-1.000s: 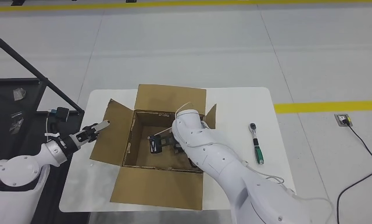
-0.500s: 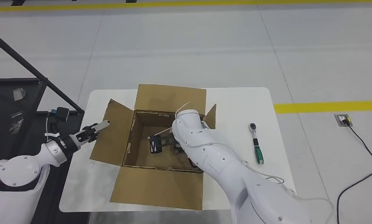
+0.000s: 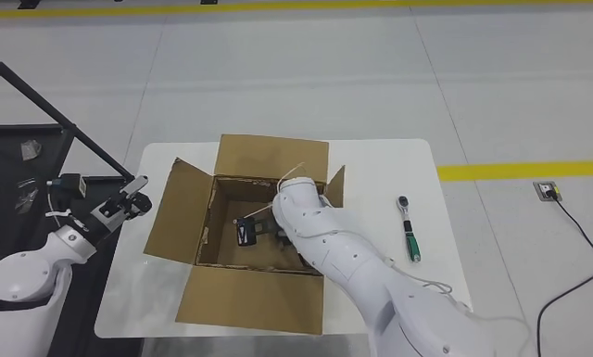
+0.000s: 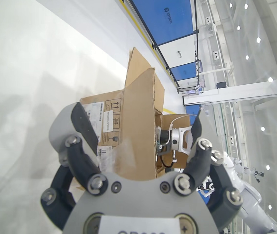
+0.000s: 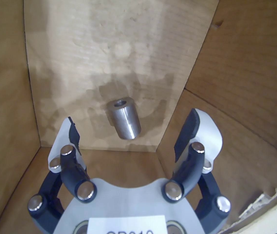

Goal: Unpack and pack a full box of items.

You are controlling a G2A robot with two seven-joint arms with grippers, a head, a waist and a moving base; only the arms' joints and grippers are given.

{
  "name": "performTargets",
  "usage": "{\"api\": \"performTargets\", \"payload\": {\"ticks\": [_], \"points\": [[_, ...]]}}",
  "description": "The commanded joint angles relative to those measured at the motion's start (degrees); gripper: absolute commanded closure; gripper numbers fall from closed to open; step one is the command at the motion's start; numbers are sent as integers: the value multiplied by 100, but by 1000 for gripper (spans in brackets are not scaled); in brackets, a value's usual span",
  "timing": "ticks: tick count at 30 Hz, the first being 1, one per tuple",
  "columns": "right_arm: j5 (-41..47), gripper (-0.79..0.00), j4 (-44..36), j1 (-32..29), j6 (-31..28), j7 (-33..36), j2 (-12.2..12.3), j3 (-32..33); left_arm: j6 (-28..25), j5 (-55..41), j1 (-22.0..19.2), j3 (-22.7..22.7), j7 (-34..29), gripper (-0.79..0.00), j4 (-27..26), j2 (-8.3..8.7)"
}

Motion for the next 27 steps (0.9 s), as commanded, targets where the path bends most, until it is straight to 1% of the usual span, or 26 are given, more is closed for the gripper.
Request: {"api": "performTargets", "payload": {"ticks": [1, 4, 9, 12, 14, 16, 17, 22, 25, 27], "points": [[17, -785, -37, -25, 81, 117, -2, 15, -6, 33, 65, -1, 63, -785, -85, -7], [-4, -785, -17, -52, 98, 218, 6, 17, 5, 32, 149, -59, 95, -785, -191, -8], [-73, -785, 43, -96, -109, 152, 22, -7, -21, -24, 318, -205, 81, -785, -316, -4], [-152, -637, 59, -133, -182, 25, 30, -39, -26, -37, 405, -266, 83, -785, -361, -5], [-174, -560, 76, -169, -200, 12, 26, -49, -26, -47, 449, -281, 92, -785, -375, -9], [-197, -548, 108, -199, -233, 42, 19, -60, -30, -37, 484, -277, 94, -785, -392, -15], [-188, -526, 112, -220, -271, 49, 14, -58, -30, -28, 495, -273, 92, -785, -404, -18], [-162, -529, 176, -252, -633, 178, -13, -58, -34, -5, 518, -260, 93, -785, -436, -32], [-161, -526, 160, -252, -669, 235, -31, -57, -41, -8, 518, -260, 87, -785, -436, -40], [-163, -545, 133, -234, -640, 240, -40, -54, -42, -3, 515, -260, 85, -785, -432, -45]]}}
